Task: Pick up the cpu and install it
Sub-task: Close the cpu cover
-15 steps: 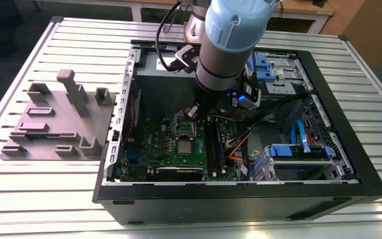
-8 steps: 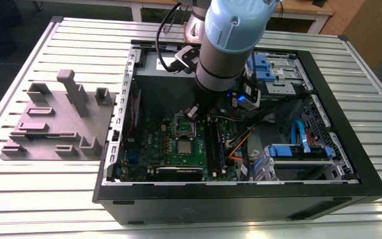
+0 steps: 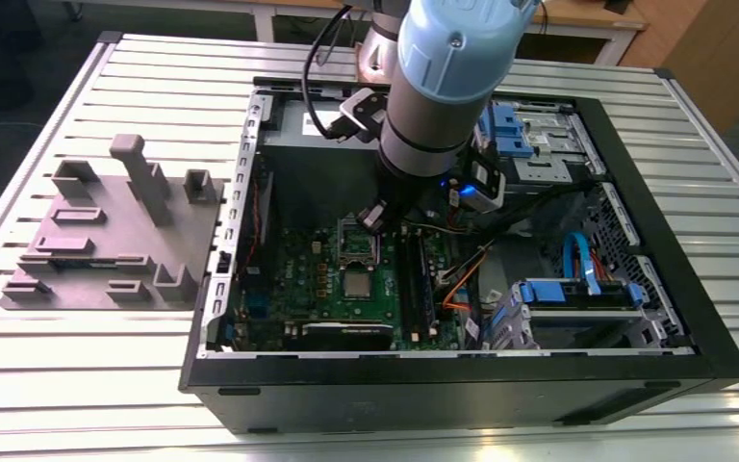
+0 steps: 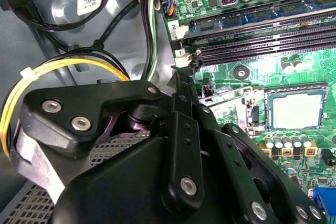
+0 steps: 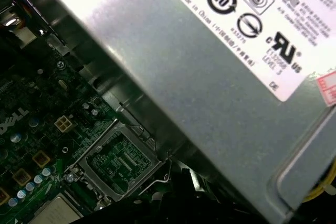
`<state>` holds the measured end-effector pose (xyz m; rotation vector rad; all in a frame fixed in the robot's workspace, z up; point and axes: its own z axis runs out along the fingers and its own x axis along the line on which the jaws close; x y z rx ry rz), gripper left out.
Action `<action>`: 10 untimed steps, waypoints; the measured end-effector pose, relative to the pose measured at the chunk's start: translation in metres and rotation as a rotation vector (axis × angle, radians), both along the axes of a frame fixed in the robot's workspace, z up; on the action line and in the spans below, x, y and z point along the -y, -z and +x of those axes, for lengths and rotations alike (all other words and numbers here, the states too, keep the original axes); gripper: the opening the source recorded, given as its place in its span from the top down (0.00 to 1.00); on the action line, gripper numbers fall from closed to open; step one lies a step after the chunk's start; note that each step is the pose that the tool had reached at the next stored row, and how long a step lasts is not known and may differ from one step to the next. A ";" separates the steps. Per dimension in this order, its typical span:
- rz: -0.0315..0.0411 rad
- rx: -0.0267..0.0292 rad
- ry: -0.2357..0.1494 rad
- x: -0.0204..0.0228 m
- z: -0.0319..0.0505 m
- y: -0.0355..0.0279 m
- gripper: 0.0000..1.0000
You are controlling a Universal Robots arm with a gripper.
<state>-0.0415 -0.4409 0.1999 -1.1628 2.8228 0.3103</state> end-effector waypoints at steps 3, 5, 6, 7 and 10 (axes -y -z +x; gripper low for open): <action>0.0001 0.0001 0.000 -0.0006 0.0001 -0.0005 0.90; 0.0001 0.0001 0.000 -0.0014 0.0001 -0.0007 0.90; -0.0001 0.0000 0.000 -0.0019 0.0000 -0.0007 0.90; 0.0001 0.0001 0.000 -0.0026 0.0001 -0.0006 0.90; 0.0001 0.0000 0.000 -0.0037 0.0001 -0.0003 0.90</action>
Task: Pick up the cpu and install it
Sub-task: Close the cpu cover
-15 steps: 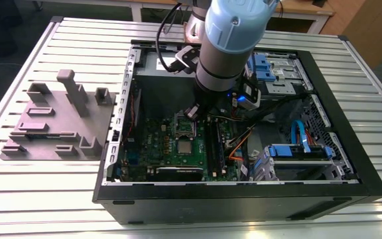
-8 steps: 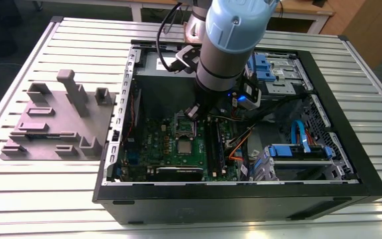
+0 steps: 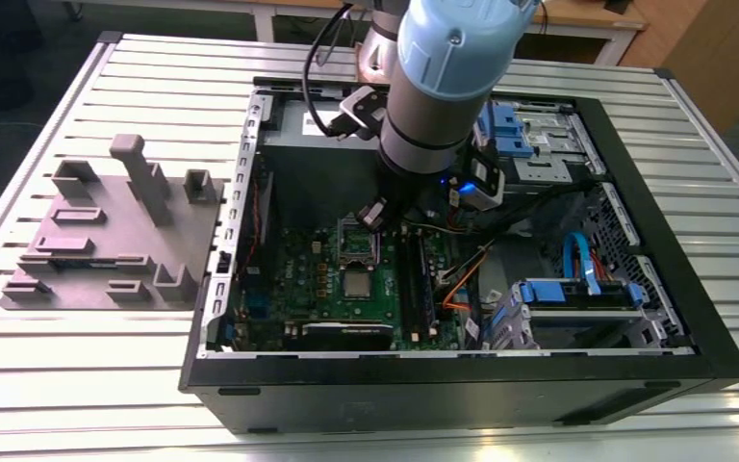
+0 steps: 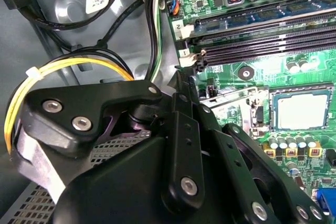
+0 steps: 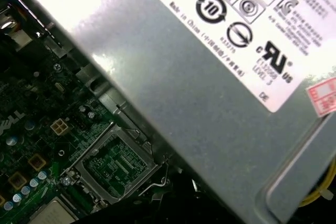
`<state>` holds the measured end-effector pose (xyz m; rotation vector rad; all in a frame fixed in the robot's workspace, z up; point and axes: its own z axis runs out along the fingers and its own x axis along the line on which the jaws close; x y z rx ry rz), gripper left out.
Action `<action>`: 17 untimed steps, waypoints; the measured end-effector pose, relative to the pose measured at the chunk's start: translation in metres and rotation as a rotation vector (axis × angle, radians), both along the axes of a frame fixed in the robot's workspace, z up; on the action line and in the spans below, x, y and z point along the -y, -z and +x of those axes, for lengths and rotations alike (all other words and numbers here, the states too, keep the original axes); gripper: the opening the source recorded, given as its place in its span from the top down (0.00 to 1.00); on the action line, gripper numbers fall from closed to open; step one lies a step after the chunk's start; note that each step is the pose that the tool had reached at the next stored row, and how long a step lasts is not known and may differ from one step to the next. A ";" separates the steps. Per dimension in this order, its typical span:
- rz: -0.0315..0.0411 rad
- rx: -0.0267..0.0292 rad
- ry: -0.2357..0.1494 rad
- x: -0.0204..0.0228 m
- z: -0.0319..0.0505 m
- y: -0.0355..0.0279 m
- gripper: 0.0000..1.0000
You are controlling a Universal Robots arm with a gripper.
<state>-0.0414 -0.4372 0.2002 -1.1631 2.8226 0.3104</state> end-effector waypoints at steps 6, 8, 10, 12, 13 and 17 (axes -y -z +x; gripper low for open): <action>-0.0005 -0.0001 0.000 0.0000 -0.0011 0.0016 0.90; -0.0006 0.0000 0.000 0.0000 -0.0018 0.0018 0.90; -0.0022 0.0000 0.000 -0.0001 -0.0025 0.0018 0.90; -0.0044 -0.0001 0.000 0.0000 -0.0027 0.0018 0.90; -0.0051 -0.0001 0.000 0.0000 -0.0029 0.0017 0.90; -0.0104 -0.0001 0.000 0.0000 -0.0032 0.0007 0.90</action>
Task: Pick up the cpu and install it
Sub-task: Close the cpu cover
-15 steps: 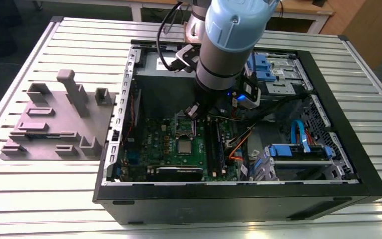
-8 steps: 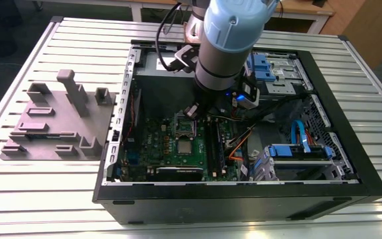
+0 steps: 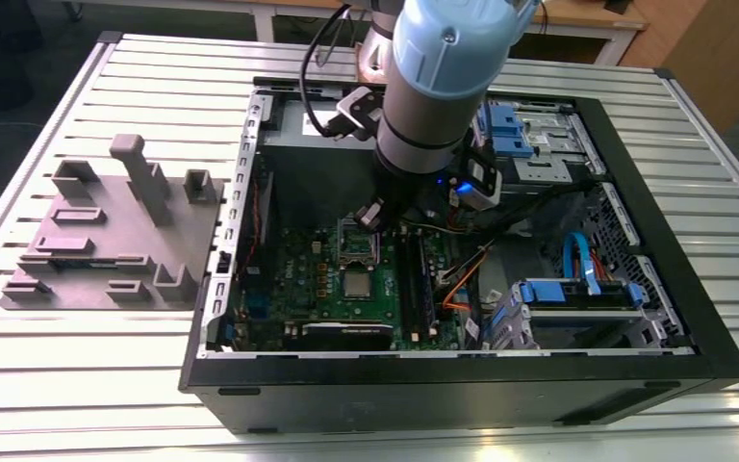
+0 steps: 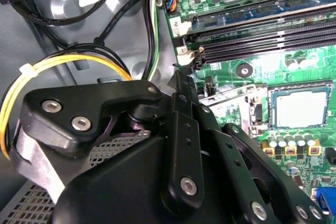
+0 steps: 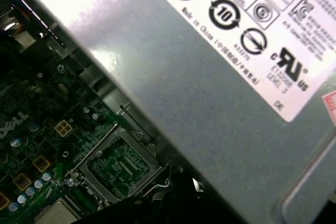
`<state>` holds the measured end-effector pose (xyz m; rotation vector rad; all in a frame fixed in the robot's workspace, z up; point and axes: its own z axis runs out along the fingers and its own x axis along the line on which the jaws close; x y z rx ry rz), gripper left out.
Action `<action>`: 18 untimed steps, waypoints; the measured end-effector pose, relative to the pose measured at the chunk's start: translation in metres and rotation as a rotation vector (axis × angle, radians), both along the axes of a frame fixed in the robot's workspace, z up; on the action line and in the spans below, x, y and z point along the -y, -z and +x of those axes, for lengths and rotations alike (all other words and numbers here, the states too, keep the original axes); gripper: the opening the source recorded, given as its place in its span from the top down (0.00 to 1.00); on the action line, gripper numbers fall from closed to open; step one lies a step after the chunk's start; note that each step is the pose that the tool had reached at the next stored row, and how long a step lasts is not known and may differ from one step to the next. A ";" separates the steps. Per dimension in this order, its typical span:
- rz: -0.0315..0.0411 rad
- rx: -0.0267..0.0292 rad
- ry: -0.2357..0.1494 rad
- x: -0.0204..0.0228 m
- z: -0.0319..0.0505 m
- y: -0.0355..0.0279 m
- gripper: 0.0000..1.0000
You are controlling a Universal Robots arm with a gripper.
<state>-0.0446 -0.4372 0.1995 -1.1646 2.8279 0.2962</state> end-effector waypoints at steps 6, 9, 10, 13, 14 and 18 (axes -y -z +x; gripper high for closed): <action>-0.0111 0.0000 0.000 0.0000 -0.0002 -0.0024 0.90; -0.0121 0.0001 0.000 0.0000 -0.0008 -0.0037 0.90; -0.0122 0.0000 0.000 0.0000 -0.0010 -0.0043 0.90; -0.0118 0.0001 0.000 0.0000 -0.0010 -0.0046 0.90; -0.0119 0.0001 0.000 0.0000 -0.0011 -0.0046 0.90; -0.0121 0.0001 0.000 0.0000 -0.0011 -0.0048 0.90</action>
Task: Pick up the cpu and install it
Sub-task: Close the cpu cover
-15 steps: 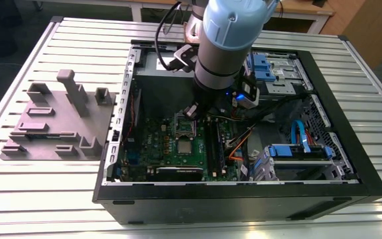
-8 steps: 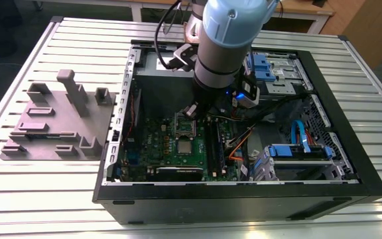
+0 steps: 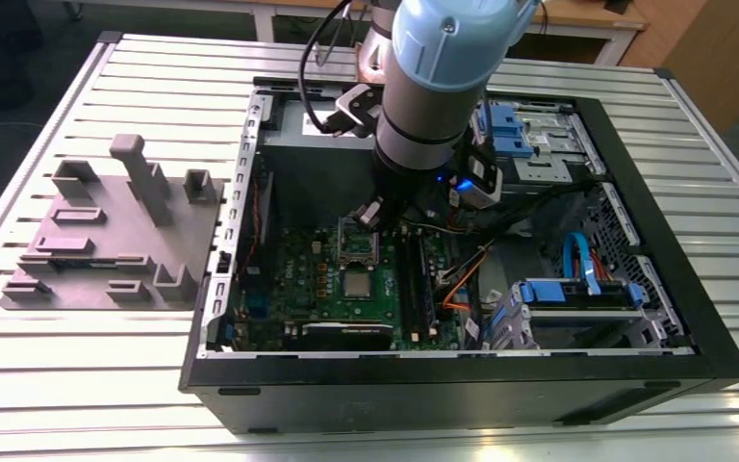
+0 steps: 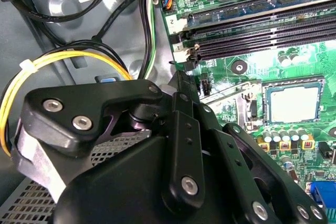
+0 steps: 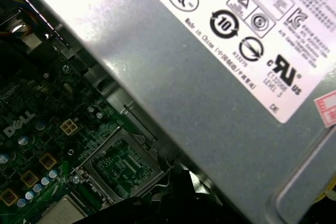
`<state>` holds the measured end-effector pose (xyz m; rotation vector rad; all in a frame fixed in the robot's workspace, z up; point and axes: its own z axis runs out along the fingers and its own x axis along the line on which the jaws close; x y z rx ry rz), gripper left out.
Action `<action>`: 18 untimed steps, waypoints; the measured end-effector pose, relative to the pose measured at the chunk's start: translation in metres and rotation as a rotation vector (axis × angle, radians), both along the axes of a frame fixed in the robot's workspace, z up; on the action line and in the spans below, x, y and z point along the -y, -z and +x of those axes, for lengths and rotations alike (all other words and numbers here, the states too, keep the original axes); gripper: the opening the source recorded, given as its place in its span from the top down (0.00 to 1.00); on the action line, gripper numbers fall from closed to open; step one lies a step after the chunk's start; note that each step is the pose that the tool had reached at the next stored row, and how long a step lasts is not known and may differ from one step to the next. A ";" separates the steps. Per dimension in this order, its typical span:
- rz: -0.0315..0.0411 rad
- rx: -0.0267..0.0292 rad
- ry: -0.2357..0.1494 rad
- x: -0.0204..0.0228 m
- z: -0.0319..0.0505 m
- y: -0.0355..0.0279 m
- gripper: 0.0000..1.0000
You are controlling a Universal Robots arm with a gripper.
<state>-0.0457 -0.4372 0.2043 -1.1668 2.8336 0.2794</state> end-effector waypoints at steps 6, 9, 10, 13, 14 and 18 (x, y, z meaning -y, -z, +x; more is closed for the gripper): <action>-0.0005 -0.0001 0.000 0.0000 -0.0003 -0.0001 0.90; -0.0025 -0.0001 0.000 0.0000 -0.0003 -0.0003 0.90; -0.0026 -0.0002 0.000 0.0000 -0.0003 -0.0005 0.90; -0.0030 -0.0005 0.000 0.0000 -0.0003 -0.0012 0.90; -0.0033 -0.0007 0.000 0.0000 -0.0003 -0.0016 0.90; -0.0036 -0.0007 0.000 0.0000 -0.0003 -0.0023 0.90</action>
